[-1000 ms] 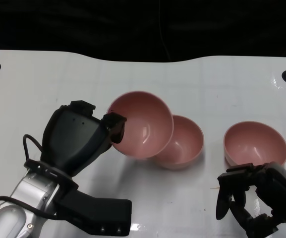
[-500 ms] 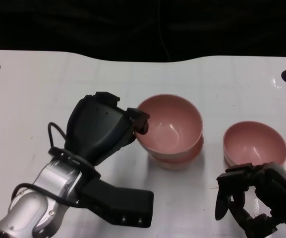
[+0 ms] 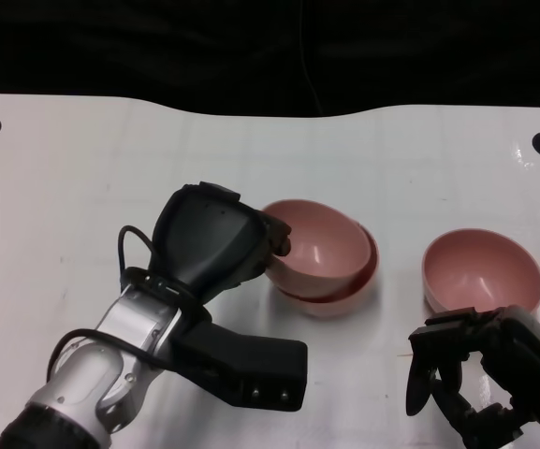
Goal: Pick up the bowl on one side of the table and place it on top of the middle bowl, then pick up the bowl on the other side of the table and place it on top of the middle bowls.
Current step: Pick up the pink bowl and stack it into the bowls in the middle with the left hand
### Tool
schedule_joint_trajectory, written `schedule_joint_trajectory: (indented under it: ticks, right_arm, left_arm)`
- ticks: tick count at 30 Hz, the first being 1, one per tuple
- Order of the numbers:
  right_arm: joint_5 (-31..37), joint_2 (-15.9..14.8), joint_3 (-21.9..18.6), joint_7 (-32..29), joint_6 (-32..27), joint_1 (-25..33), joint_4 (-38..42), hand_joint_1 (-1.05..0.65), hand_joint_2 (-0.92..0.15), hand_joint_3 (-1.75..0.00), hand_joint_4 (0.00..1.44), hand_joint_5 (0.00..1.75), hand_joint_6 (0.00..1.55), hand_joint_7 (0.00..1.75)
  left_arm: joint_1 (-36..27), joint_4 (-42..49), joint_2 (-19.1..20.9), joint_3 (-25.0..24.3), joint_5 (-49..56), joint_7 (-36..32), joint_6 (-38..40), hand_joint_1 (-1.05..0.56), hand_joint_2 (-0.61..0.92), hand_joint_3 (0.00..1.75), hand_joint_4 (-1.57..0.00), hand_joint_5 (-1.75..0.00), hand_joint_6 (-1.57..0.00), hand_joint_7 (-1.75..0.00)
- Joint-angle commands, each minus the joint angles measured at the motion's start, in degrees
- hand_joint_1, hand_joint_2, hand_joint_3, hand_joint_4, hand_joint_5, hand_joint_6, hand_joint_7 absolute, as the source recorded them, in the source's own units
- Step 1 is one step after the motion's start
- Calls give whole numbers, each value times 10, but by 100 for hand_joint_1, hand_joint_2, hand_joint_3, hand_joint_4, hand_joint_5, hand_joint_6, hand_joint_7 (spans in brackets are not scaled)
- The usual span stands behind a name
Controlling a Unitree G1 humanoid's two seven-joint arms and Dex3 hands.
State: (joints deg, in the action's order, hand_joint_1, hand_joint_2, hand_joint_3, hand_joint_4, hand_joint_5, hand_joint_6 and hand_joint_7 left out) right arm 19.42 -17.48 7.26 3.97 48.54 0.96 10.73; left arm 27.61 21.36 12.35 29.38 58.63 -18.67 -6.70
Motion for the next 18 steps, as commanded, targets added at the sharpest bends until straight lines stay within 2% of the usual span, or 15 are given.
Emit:
schedule_joint_trajectory:
  ticks: [1,2,3,5,6,7,9,10,12,16,17,18]
  right_arm:
    - [0,-3,-1,-5,4,0,2,22,-8,-161,97,170,99,121]
    - [2,-3,-1,-6,5,0,3,22,-8,-161,97,170,99,121]
    - [1,-3,-1,-6,6,-1,4,22,-8,-161,98,169,99,121]
    - [1,-3,-1,-7,7,-1,6,22,-8,-162,98,169,100,121]
    - [0,-3,-1,-7,7,-1,7,23,-8,-162,98,169,100,121]
    - [-1,-3,-1,-6,5,-1,6,23,-9,-162,97,169,100,121]
    - [-1,-4,0,-4,2,0,4,22,-9,-162,97,169,100,121]
    - [-1,-4,0,-4,2,1,3,23,-9,-162,97,169,100,121]
    - [-1,-4,0,-4,1,1,2,24,-9,-162,97,169,100,121]
    - [-1,-4,0,-4,1,1,2,24,-8,-162,97,169,100,120]
    - [0,-4,0,-4,3,1,3,24,-8,-162,97,169,100,120]
    - [0,-4,0,-5,4,0,3,24,-9,-162,97,169,100,120]
  left_arm:
    - [18,45,-6,6,-15,-23,-13,-27,90,8,-89,-166,-130,-22]
    - [20,51,-7,6,-17,-26,-15,-26,89,10,-89,-165,-129,-27]
    - [23,60,-9,7,-19,-33,-19,-25,83,22,-90,-164,-120,-44]
    - [28,76,-12,9,-19,-47,-25,-24,64,57,-90,-165,-108,-69]
    - [29,81,-14,10,-24,-43,-27,-24,54,81,-88,-169,-99,-87]
    - [29,83,-15,9,-34,-25,-28,-25,55,81,-85,-165,-96,-85]
    - [26,75,-13,8,-53,20,-24,-25,63,68,-83,-150,-96,-66]
    - [24,68,-12,9,-60,42,-21,-28,72,56,-70,-110,-85,-44]
    - [23,59,-9,9,-68,65,-17,-29,82,41,-68,-80,-84,-22]
    - [21,52,-8,9,-71,73,-13,-30,85,35,-68,-71,-85,-14]
    - [11,29,6,6,-78,95,-16,-30,85,34,-68,-71,-85,-14]
    - [2,8,17,4,-84,114,-19,-39,89,26,-42,-61,-60,-7]
